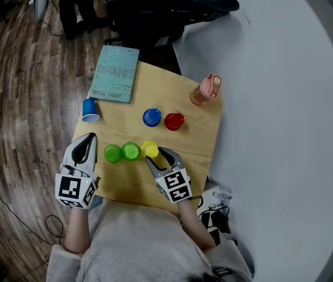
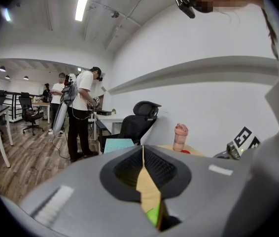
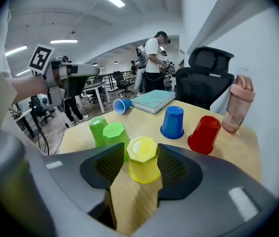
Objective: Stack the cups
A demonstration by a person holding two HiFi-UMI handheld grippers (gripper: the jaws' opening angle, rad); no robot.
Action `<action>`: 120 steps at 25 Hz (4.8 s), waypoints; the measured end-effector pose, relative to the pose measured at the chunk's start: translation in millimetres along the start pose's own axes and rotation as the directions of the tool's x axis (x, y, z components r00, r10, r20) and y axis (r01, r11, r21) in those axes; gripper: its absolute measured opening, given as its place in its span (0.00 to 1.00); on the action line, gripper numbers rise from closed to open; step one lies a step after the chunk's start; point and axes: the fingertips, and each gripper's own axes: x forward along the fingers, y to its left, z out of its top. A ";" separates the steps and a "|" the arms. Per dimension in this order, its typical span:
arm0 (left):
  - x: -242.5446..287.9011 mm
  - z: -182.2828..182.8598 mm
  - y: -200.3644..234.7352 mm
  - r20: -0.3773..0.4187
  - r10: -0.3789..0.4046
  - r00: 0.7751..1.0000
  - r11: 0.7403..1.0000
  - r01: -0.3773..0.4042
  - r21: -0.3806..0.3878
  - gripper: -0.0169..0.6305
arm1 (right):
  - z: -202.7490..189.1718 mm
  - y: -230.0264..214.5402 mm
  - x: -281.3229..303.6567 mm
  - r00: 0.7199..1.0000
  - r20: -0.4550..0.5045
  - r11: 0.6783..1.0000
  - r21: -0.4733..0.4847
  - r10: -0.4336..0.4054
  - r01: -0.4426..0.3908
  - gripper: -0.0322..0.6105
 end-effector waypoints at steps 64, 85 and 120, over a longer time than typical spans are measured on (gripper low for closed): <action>94.9 -52.8 62.8 -0.377 -0.027 0.926 0.988 -0.033 -0.152 0.50 | 67.8 -15.7 -43.0 0.973 0.219 0.991 0.123 -0.071 0.045 0.35; 13.2 -18.2 -43.6 0.025 -0.013 1.000 0.999 0.014 -0.048 0.49 | 56.5 8.6 -58.7 0.971 0.232 0.998 0.026 0.053 -0.061 0.35; 52.3 -66.0 -96.8 -0.014 0.025 1.000 0.989 -0.022 0.148 0.50 | 50.4 7.6 -68.7 0.973 0.217 0.997 0.010 0.078 -0.082 0.35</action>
